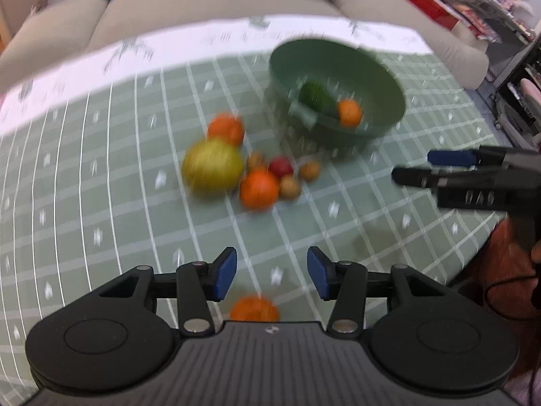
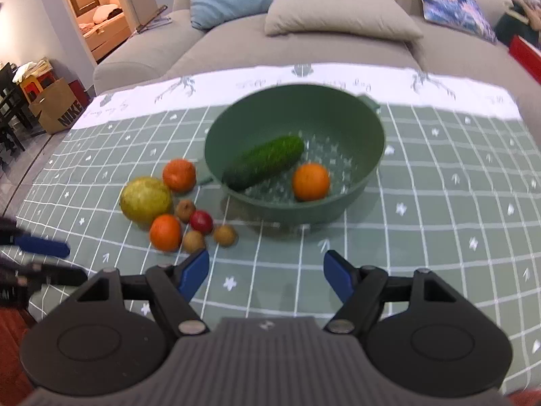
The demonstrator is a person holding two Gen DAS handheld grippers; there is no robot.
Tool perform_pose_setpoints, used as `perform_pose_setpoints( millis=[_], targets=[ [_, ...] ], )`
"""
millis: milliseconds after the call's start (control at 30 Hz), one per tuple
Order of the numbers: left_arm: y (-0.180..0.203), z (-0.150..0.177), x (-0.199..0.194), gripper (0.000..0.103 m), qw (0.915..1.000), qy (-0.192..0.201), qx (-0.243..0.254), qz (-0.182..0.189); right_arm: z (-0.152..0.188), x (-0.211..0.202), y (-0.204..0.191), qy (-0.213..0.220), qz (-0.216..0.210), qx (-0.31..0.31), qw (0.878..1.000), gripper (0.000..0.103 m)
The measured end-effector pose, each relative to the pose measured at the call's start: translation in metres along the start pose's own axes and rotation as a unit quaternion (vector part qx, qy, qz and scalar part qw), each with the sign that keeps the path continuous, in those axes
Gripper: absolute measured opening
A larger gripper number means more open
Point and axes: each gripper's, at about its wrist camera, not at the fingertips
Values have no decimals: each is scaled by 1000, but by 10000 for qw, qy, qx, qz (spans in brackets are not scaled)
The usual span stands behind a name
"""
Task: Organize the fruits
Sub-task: 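Open the right tool over the colander while the left tool releases the cucumber, then grasp an orange with the left tool while the right tool reaches toward another orange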
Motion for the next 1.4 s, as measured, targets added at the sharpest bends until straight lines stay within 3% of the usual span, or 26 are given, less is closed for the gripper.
perform_pose_setpoints(
  millis=[233, 667, 833, 967, 1100, 1400],
  targets=[
    [-10, 39, 25, 61, 9988, -434, -123, -204, 11, 18, -17, -276, -93, -64, 9996, 71],
    [-7, 49, 50, 64, 9977, -654, -69, -186, 19, 41, -34, -611, -171, -310, 9975, 71],
    [-6, 50, 52, 52, 9974, -658, 93, -280, 19, 45, -40, -649, -192, -377, 9970, 71],
    [-9, 49, 52, 51, 9977, -633, 35, -219, 18, 49, -46, -618, -279, -462, 9966, 67],
    [-15, 45, 50, 50, 9982, -536, -178, -183, 12, 52, -56, -501, -416, -643, 9958, 55],
    [-41, 22, 44, 50, 9971, -141, -700, -280, -12, 70, -87, -260, -738, -1174, 9900, 44]
  ],
)
Point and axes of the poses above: each gripper's, at about its wrist camera, not at the fingertips, and x roughly the way its jaws point, y to its right, z to its underside, and after that the axes turned 1 degree about z, right-handed
